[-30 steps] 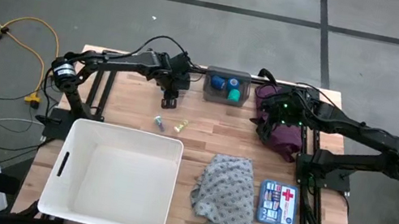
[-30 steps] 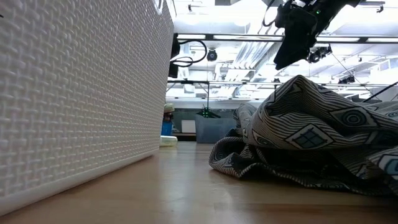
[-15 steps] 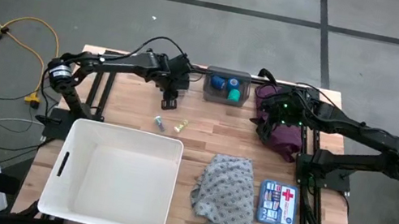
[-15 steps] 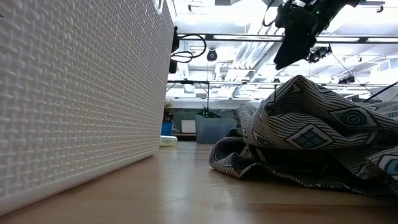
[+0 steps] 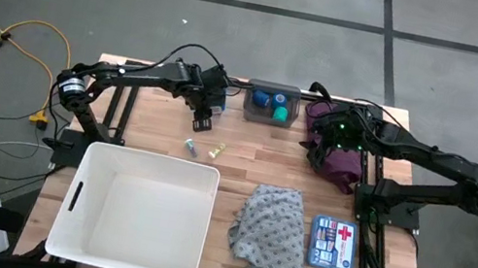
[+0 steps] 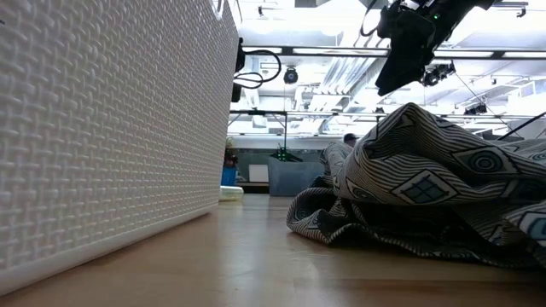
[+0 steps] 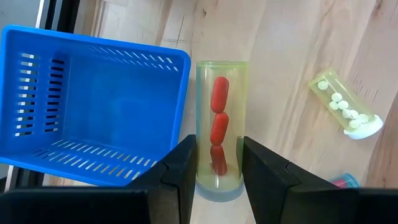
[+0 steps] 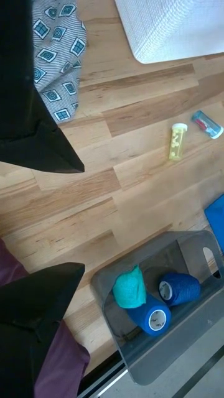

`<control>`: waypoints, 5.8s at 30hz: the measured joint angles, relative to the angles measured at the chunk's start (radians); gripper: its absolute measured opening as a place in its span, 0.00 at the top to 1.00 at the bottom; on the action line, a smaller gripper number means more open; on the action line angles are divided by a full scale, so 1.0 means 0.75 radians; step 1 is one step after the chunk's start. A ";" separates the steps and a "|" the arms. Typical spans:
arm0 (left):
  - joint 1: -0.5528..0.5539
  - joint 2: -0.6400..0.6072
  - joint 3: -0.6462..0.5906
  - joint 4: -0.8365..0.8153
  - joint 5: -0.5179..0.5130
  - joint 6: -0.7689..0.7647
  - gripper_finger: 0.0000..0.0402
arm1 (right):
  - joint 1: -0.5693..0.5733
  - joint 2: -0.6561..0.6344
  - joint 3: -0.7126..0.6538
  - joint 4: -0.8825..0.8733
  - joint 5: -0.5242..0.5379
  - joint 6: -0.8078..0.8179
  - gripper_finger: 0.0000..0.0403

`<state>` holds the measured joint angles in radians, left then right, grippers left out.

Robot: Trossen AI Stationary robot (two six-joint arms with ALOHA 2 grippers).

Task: Pick & place medical supplies in basket/bin
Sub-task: Put the left yellow pill bottle into the blue basket

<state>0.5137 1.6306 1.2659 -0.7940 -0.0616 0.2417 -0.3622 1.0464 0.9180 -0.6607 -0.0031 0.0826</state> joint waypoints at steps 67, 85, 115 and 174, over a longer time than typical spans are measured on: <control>0.001 -0.001 0.000 0.015 -0.160 -0.479 0.73 | 0.001 0.000 0.000 0.000 0.000 0.001 0.41; 0.035 -0.119 0.005 0.001 -0.108 -0.522 0.73 | 0.001 0.000 0.000 0.000 0.000 0.001 0.41; 0.142 -0.102 0.005 -0.017 -0.160 -0.506 0.73 | 0.000 0.000 0.000 0.000 0.000 0.000 0.41; -0.005 0.188 0.004 0.053 -0.409 -0.732 0.68 | 0.000 0.000 0.000 0.021 0.000 0.001 0.41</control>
<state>0.5098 1.7718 1.2690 -0.7544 -0.3685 -0.3077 -0.3622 1.0465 0.9180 -0.6453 -0.0029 0.0830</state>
